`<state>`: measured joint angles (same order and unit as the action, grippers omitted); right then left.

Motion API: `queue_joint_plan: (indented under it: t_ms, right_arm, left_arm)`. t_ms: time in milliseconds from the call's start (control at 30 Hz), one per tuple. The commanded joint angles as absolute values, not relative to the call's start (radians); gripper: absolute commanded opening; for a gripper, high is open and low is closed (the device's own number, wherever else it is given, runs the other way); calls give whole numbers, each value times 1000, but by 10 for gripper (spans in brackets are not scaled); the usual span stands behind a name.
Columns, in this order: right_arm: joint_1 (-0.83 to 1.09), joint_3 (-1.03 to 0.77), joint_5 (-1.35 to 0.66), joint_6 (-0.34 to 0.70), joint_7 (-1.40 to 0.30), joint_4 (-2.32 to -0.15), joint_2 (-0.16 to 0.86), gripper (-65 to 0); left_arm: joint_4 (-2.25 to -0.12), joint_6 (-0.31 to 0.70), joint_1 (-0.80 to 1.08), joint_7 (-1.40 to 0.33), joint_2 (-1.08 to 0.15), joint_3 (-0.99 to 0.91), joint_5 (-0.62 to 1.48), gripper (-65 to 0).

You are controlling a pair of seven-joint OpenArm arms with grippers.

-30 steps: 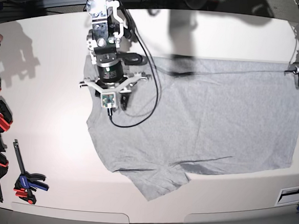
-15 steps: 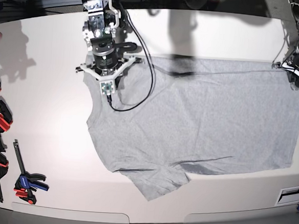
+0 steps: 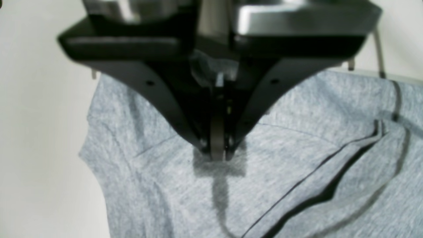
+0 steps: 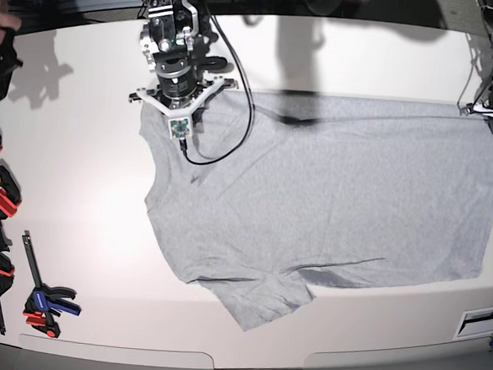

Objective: Fold the T-shirt properly
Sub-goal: 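Pull the shirt with both grippers to straighten it flat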

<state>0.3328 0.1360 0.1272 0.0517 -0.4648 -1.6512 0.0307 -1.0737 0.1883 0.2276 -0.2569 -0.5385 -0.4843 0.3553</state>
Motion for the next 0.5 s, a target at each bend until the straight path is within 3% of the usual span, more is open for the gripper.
queue_joint_plan:
  t_ms: [0,233,467]
  right_arm:
    - [345,137,123,54,-477,-1660,31,-650]
    - [402,137,120,120,-444,-1660,44,-650]
    - [496,137,91,120,-443,-1737,70,-650]
  left_arm:
    - [-1061,165,253,-323,-557,-489,356,-650]
    - [-1158,303,364,-449,-559,-497,586,-650]
    - [-1302,307,491,-464,-557,-498,577,-650]
